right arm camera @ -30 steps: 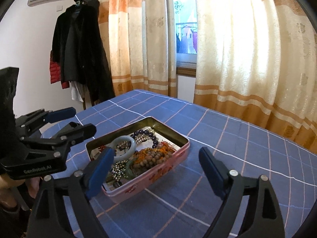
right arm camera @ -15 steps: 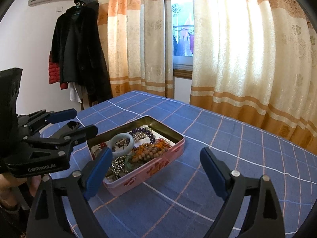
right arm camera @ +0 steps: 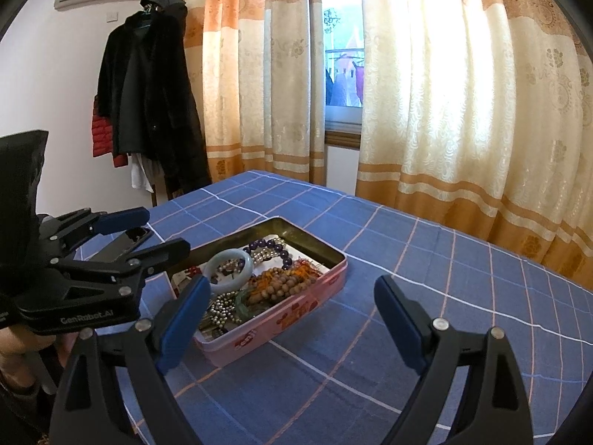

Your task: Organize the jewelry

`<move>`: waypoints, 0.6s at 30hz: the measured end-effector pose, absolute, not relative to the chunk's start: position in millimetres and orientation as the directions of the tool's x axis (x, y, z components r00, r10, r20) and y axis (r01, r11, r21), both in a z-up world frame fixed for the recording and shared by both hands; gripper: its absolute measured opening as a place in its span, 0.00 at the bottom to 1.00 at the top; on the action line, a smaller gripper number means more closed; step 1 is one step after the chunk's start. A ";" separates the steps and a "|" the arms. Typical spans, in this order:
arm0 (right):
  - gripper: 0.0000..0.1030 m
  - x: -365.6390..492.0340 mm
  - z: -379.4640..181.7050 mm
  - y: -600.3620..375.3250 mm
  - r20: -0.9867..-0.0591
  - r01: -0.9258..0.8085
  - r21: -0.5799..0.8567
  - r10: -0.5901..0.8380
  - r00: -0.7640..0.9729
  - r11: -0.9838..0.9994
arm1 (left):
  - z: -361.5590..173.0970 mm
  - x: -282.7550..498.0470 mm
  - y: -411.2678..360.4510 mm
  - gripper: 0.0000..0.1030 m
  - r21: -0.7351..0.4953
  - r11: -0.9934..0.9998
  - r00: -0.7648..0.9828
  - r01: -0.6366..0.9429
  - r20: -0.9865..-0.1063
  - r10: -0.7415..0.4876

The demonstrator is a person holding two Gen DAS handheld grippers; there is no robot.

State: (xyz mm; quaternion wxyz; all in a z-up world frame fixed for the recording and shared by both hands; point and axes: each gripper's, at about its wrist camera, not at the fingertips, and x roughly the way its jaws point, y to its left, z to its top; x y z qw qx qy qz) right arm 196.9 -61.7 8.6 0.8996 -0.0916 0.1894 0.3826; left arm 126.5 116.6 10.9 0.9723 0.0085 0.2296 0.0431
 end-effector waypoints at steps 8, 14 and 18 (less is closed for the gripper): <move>0.90 196.2 8.5 -61.1 -0.410 -0.723 -0.018 0.654 0.636 0.691 | 10.0 125.9 116.4 0.72 0.028 0.996 0.889 -0.084 -0.449 0.088; 0.90 196.6 8.2 -61.6 -0.411 -0.722 -0.020 0.653 0.636 0.691 | 7.0 126.6 117.0 0.72 0.027 0.996 0.887 -0.087 -0.454 0.090; 0.90 196.1 8.5 -61.1 -0.411 -0.720 -0.021 0.651 0.639 0.693 | 6.0 128.1 119.7 0.73 0.002 0.996 0.883 -0.084 -0.462 0.075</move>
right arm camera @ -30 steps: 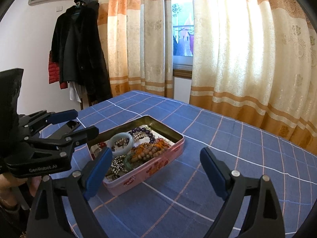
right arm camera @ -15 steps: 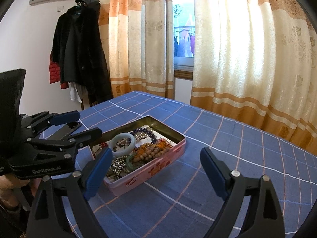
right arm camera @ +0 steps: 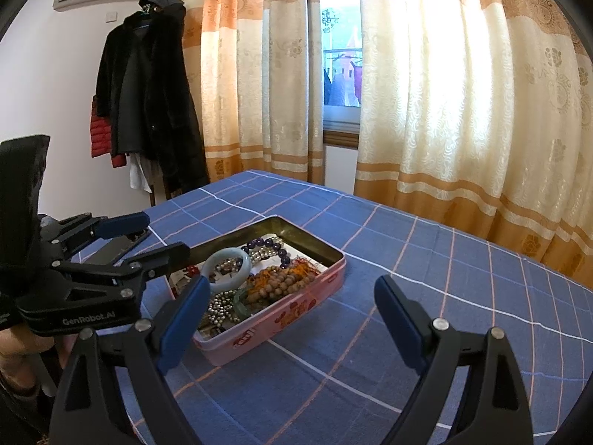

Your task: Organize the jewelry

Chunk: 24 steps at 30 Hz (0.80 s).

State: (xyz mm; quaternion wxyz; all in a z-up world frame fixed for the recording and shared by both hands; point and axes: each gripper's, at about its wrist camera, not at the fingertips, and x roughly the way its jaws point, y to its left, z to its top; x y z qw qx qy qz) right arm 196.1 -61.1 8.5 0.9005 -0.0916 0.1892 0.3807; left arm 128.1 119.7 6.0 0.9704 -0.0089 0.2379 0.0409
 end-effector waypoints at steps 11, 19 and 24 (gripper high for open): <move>0.90 196.6 8.2 -61.9 -0.411 -0.721 -0.024 0.651 0.639 0.693 | 2.5 129.9 122.0 0.85 0.032 0.985 0.872 -0.172 -0.460 0.167; 0.90 196.1 8.2 -61.8 -0.408 -0.720 -0.025 0.650 0.641 0.694 | 2.5 129.8 123.0 0.87 0.031 0.983 0.873 -0.180 -0.456 0.174; 0.90 196.3 7.8 -62.1 -0.409 -0.720 -0.025 0.650 0.640 0.693 | 2.1 129.4 121.9 0.87 0.034 0.984 0.875 -0.175 -0.453 0.171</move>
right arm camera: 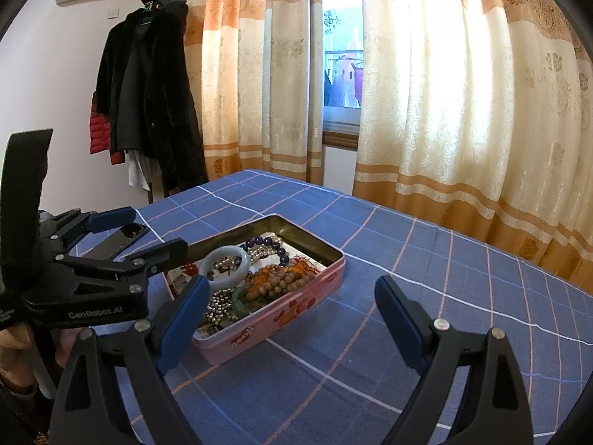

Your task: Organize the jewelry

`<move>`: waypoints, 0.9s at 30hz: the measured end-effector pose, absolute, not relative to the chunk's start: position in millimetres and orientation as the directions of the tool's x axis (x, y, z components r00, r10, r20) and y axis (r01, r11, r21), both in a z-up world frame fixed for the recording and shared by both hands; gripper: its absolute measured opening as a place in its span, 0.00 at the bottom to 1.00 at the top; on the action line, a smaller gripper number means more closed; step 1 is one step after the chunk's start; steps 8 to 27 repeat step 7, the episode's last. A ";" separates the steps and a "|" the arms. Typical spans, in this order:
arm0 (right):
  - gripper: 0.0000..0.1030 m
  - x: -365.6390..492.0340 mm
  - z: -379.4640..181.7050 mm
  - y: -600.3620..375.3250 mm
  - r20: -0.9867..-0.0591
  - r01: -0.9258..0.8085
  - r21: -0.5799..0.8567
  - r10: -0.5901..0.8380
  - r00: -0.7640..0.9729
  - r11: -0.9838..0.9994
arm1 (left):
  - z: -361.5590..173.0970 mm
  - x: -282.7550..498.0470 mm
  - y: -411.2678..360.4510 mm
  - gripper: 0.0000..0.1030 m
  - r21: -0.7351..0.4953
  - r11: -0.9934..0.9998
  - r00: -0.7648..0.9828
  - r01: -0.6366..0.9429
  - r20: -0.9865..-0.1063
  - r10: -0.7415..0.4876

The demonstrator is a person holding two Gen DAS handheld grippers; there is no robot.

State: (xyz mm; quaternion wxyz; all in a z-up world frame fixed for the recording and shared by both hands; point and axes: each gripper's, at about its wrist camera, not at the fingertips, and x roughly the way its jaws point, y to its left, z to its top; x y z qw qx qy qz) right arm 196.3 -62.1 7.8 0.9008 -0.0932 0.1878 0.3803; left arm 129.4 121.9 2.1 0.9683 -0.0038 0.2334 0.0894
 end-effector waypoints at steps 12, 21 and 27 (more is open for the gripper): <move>0.91 196.7 5.4 -64.9 -0.414 -0.720 -0.029 0.647 0.640 0.693 | 1.8 125.9 121.6 0.87 0.019 0.988 0.886 -0.154 -0.440 0.146; 0.91 196.7 5.4 -64.9 -0.414 -0.720 -0.029 0.647 0.640 0.693 | 1.8 125.9 121.6 0.87 0.019 0.988 0.886 -0.154 -0.440 0.146; 0.91 196.7 5.4 -64.9 -0.414 -0.720 -0.029 0.647 0.640 0.693 | 1.8 125.9 121.6 0.87 0.019 0.988 0.886 -0.154 -0.440 0.146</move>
